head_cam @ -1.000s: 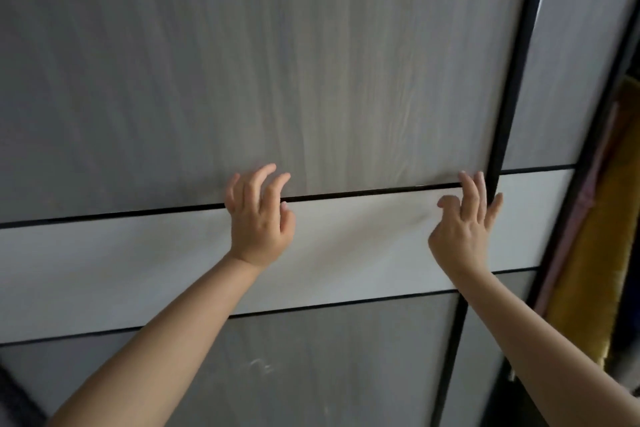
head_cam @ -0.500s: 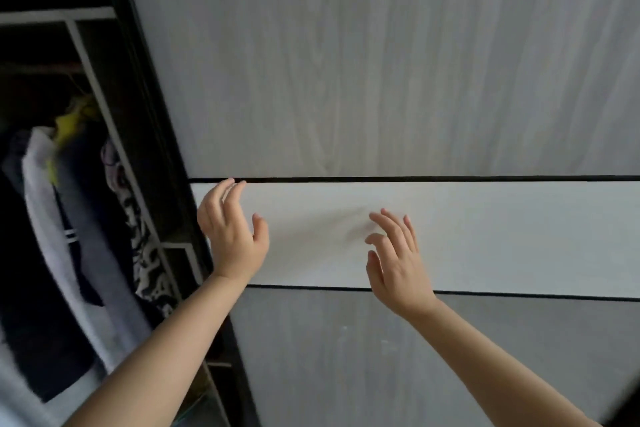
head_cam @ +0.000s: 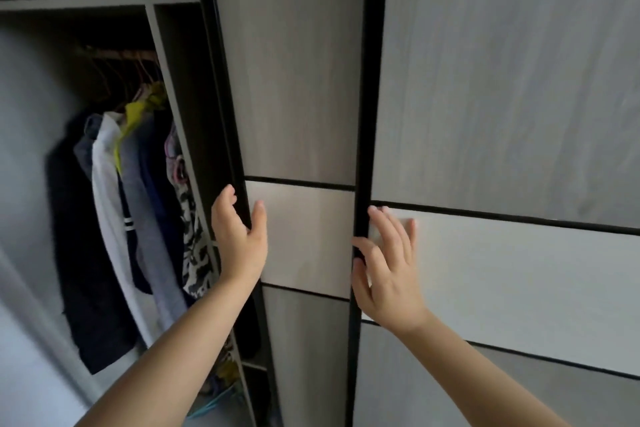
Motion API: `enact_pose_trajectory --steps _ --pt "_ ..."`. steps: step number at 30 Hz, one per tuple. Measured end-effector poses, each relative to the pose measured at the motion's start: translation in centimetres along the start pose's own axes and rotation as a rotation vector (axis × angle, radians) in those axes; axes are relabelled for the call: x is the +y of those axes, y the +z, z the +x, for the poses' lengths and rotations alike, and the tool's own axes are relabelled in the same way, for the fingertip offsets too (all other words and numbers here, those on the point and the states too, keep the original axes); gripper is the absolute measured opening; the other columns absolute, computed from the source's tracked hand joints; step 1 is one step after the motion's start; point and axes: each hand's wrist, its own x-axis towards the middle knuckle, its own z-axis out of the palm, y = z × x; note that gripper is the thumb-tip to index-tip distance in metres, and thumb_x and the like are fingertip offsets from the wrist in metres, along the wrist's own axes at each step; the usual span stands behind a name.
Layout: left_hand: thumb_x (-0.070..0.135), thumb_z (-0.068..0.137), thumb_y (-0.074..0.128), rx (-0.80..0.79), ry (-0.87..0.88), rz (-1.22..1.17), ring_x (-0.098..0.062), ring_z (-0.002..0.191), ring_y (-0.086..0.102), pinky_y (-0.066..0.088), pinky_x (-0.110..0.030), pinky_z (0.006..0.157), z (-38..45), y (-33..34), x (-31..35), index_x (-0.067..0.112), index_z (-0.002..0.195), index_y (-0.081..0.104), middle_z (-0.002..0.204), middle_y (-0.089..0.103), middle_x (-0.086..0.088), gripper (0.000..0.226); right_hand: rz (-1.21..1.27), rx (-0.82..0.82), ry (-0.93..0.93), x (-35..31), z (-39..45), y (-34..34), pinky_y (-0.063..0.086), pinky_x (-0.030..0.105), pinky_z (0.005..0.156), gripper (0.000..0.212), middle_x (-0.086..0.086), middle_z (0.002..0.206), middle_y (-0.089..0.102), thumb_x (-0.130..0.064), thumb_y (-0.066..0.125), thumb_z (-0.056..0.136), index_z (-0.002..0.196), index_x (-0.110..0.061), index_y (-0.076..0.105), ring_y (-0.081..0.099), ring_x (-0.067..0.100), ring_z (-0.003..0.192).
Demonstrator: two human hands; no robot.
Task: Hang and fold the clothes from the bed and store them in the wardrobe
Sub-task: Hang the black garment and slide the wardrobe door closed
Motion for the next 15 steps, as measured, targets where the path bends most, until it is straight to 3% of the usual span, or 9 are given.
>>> enact_pose_trajectory --steps 4,7,9,11,13,15 --pt "0.017 0.097 0.041 0.02 0.05 -0.002 -0.026 0.135 0.03 0.025 -0.023 0.106 3.5 0.6 -0.5 0.0 0.142 0.024 0.146 0.031 -0.018 0.051 -0.095 0.088 0.078 -0.3 -0.2 1.5 0.012 0.042 0.113 0.03 0.022 0.141 0.017 -0.006 0.042 0.072 0.101 -0.012 0.049 0.012 0.031 0.142" --pt "0.014 0.098 0.042 -0.034 0.139 0.038 -0.029 0.133 0.033 0.021 -0.007 0.095 4.5 1.0 -1.1 -0.009 0.141 0.019 0.143 0.032 -0.024 0.054 -0.107 0.138 0.103 -0.1 -0.6 2.0 0.01 0.041 0.115 0.033 0.021 0.149 0.007 -0.009 0.043 0.074 0.107 -0.012 0.045 0.004 0.026 0.144" --pt "0.016 0.094 0.046 -0.054 0.255 0.028 -0.029 0.12 0.043 0.022 -0.002 0.089 4.5 1.0 -1.9 -0.018 0.135 0.023 0.131 0.042 -0.033 0.058 -0.101 0.169 0.089 -0.1 -0.7 2.4 0.009 0.042 0.116 0.039 0.017 0.154 0.003 -0.009 0.041 0.077 0.116 -0.013 0.038 0.004 0.027 0.144" --pt "0.019 0.089 0.046 -0.104 0.339 -0.016 -0.027 0.102 0.047 0.029 0.002 0.086 4.9 0.9 -3.1 -0.026 0.125 0.03 0.112 0.052 -0.037 0.059 -0.131 0.189 0.121 -0.5 -0.3 3.1 0.01 0.043 0.115 0.04 0.027 0.145 0.015 -0.007 0.044 0.073 0.113 -0.01 0.04 0.004 0.025 0.144" --pt "0.023 0.085 0.043 -0.18 0.394 -0.092 -0.017 0.095 0.051 0.035 0.005 0.08 5.3 0.8 -3.9 -0.025 0.12 0.035 0.102 0.056 -0.024 0.06 -0.182 0.195 0.15 -1.0 0.0 3.6 0.013 0.043 0.114 0.036 0.033 0.133 0.021 -0.006 0.046 0.07 0.106 -0.008 0.043 0.005 0.025 0.144" --pt "0.031 0.083 0.044 -0.249 0.388 -0.21 0.008 0.087 0.054 0.039 0.003 0.074 5.9 0.7 -4.3 -0.013 0.114 0.045 0.098 0.059 0.004 0.054 -0.248 0.198 0.161 -1.3 0.1 4.0 0.014 0.042 0.113 0.033 0.033 0.131 0.021 -0.005 0.046 0.069 0.102 -0.007 0.044 0.006 0.026 0.144"
